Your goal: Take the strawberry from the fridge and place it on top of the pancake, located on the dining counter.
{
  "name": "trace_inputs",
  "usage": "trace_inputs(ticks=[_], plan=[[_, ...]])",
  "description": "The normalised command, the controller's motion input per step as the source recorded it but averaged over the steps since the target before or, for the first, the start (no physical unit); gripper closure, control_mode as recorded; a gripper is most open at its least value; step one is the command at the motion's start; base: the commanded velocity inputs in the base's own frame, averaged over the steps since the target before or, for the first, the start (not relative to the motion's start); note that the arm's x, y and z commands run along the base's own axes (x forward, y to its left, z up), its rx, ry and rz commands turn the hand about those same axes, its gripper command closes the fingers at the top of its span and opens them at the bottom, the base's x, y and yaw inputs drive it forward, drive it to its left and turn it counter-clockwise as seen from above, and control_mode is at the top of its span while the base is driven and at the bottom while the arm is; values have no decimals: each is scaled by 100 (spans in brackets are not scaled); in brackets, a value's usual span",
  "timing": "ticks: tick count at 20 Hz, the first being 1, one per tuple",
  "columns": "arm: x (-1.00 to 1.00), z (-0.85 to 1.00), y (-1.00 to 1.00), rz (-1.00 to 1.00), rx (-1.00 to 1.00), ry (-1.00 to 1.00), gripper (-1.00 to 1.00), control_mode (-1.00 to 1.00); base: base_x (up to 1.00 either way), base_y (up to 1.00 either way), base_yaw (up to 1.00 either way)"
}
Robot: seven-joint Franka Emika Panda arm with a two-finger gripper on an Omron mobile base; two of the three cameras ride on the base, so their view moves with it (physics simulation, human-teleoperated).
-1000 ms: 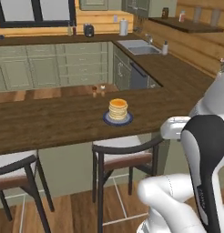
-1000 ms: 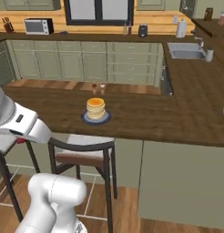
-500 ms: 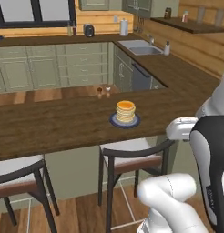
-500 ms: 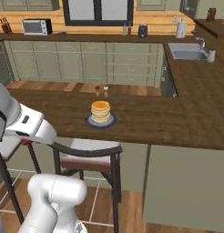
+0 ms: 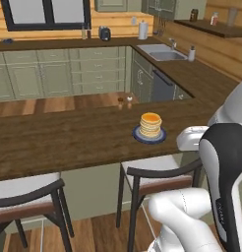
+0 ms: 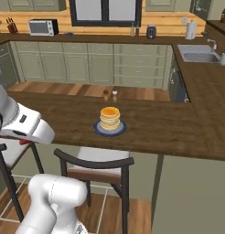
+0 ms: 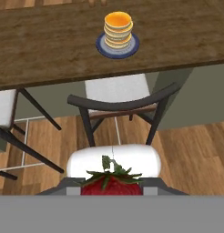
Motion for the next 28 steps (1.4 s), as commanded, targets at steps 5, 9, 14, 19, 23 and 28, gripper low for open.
trace_inputs(ticks=[5, 9, 14, 19, 23, 28], plan=[[0, 0, 0, 0, 0, 0, 100, 100, 30, -53, 1], [0, 0, 0, 0, 0, 0, 100, 100, 0, -62, 0], [0, 0, 0, 0, 0, 0, 100, 100, 13, -18, -3], [0, 0, 0, 0, 0, 0, 100, 100, 58, 28, 0], [0, 0, 0, 0, 0, 0, 100, 100, 51, 13, 0], [60, 6, 0, 4, -1, 0, 100, -100, 40, 2, 8]])
